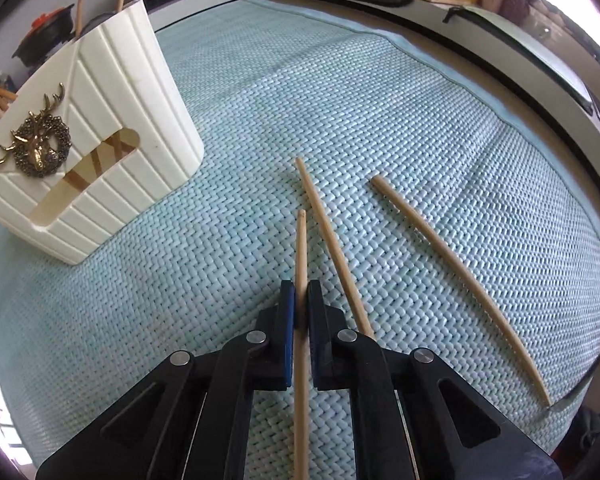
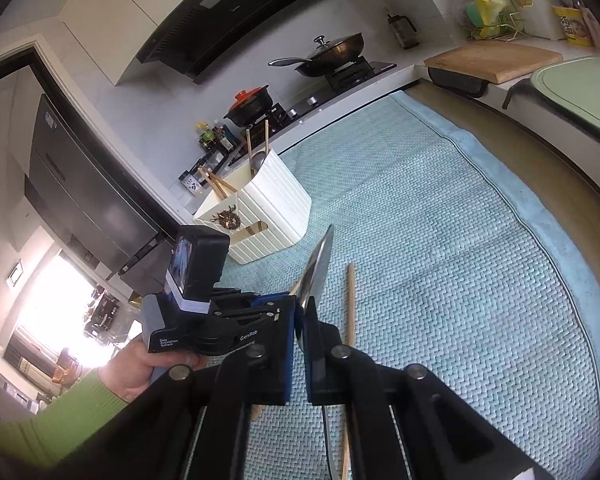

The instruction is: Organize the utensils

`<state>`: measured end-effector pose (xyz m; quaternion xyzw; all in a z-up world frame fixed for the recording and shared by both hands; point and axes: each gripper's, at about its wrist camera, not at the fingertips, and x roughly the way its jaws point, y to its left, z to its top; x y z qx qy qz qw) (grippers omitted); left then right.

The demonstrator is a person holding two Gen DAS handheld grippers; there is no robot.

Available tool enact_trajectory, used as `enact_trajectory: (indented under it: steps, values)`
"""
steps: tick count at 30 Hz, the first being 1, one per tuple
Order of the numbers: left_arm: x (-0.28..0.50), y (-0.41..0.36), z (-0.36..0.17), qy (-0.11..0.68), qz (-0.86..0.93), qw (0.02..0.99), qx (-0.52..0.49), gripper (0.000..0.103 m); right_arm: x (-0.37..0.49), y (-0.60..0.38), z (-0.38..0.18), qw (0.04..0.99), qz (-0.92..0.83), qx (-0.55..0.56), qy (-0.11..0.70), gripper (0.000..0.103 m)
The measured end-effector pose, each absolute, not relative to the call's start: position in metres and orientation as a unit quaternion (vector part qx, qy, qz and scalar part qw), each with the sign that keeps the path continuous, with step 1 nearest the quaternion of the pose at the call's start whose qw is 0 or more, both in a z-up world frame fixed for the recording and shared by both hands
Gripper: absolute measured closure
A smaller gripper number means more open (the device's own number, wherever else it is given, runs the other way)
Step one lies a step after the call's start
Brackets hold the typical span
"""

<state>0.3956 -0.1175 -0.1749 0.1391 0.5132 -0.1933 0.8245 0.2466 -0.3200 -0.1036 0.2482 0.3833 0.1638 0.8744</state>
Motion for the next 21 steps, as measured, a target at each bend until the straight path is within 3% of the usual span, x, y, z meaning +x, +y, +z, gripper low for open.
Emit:
enact_trajectory:
  steps: [14, 21]
  values:
    - [0.338, -0.035, -0.048, 0.38, -0.178, 0.907, 0.021, 0.098, 0.242, -0.292, -0.067, 0.89, 0.197, 0.222, 0.345, 0.099]
    - [0.306, 0.001, -0.018, 0.318, -0.155, 0.935, -0.016, 0.099, 0.234, -0.267, -0.041, 0.905, 0.214, 0.181, 0.321, 0.099]
